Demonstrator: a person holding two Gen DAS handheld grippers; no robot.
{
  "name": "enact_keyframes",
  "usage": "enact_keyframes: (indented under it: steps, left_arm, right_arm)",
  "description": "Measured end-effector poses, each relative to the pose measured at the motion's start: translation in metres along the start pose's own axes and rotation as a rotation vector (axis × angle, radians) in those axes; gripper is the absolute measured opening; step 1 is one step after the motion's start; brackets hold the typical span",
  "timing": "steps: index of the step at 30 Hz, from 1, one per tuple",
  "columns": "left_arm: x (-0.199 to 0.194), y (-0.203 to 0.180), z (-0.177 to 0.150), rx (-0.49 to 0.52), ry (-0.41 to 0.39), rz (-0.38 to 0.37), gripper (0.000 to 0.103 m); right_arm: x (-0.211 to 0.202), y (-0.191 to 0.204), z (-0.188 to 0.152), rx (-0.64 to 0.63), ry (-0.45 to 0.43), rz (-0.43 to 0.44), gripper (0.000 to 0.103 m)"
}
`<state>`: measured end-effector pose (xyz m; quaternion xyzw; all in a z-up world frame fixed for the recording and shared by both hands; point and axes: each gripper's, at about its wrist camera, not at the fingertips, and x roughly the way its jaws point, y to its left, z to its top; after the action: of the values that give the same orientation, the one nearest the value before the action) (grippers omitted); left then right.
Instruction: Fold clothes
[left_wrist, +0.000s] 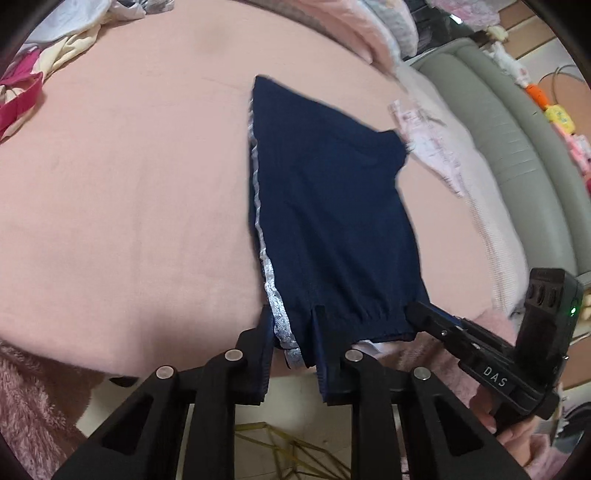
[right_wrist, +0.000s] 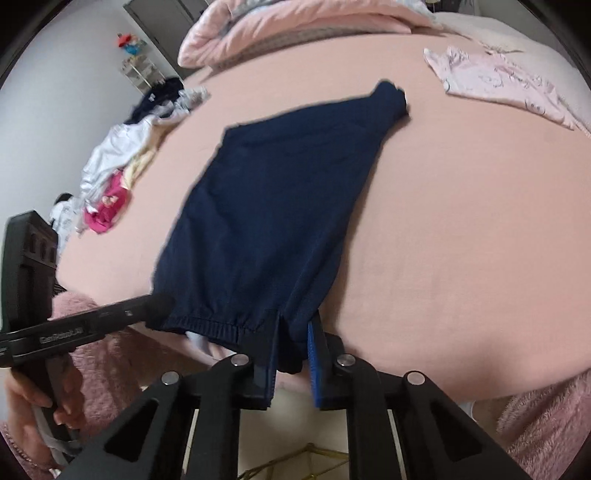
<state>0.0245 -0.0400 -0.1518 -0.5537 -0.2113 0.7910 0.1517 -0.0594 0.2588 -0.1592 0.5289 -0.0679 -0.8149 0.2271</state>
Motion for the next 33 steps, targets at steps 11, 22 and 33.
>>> enact_keyframes:
  steps: [11,22,33]
  left_arm:
    - [0.005,0.012,-0.006,-0.019,-0.004,-0.069,0.032]
    - [0.011,-0.005,0.009,0.069,0.072,0.059,0.032]
    - [0.02,-0.017,0.056,0.269,0.008,0.232,0.032]
  right_arm:
    - [-0.015,-0.026,0.0,0.114,-0.013,-0.01,0.029]
    - [-0.016,-0.018,-0.01,-0.013,0.055,-0.129,0.036]
    - [0.01,-0.012,0.039,-0.104,0.004,-0.168,0.037]
